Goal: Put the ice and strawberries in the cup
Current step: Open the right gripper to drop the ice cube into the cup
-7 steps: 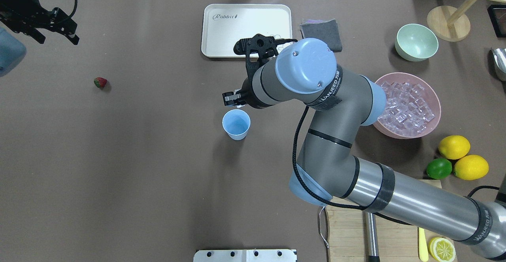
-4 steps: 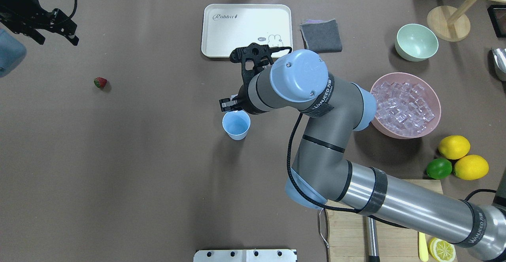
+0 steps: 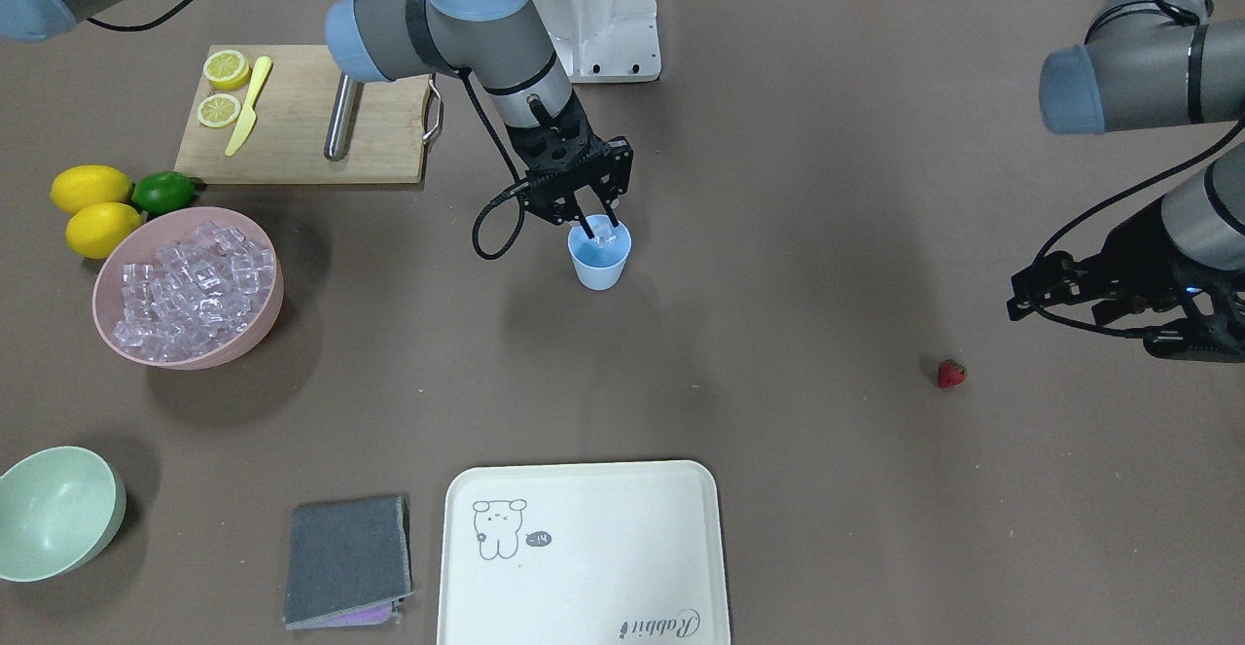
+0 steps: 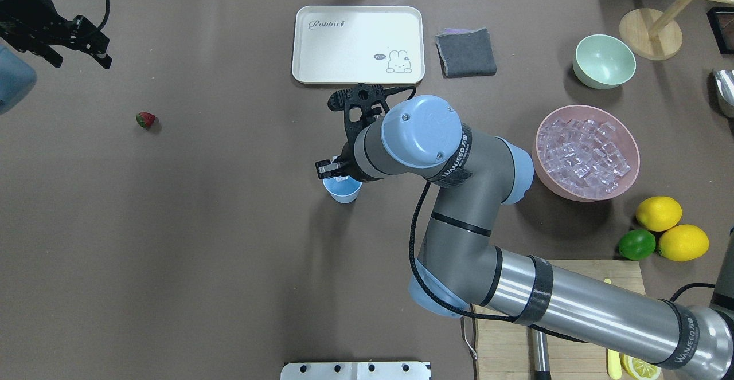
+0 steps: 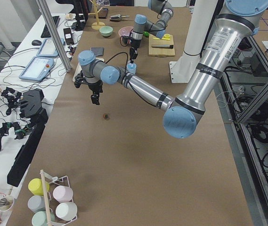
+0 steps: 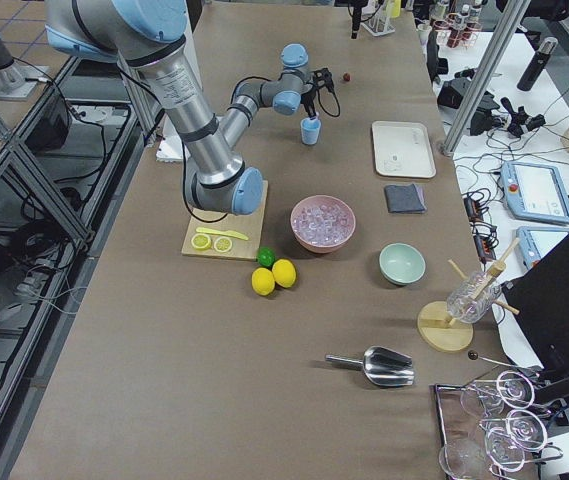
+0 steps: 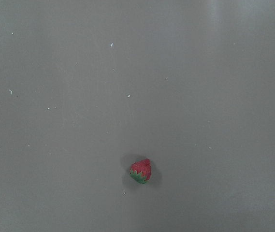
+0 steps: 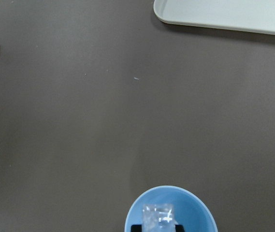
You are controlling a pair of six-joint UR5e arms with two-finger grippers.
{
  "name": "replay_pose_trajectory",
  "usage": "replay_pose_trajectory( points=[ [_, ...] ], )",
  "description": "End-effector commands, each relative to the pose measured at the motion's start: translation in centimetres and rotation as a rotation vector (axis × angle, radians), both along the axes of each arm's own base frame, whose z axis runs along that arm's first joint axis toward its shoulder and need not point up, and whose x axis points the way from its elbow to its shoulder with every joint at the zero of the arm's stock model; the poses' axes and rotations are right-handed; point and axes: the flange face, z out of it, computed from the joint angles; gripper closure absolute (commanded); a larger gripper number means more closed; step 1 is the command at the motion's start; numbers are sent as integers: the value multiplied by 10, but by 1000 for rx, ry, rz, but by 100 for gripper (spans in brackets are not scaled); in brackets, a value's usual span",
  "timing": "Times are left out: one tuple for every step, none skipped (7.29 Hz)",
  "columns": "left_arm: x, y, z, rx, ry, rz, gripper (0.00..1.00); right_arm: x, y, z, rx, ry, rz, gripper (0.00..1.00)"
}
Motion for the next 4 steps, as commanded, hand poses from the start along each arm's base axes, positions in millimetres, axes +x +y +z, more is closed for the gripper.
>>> replay_pose_trajectory(
  points=[
    [-1, 2, 5, -6, -3, 0, 2, 1, 2, -1, 10, -1, -7, 11],
    [-1, 4, 7, -10, -4, -1, 2, 12, -3, -7, 16, -17, 0, 5],
    [-2, 5, 6, -8, -3, -1, 2, 34, -21, -8, 8, -26, 12, 2],
    [-2, 5, 4, -4, 0, 0, 2, 68, -42, 3, -12, -37, -27, 1]
  ],
)
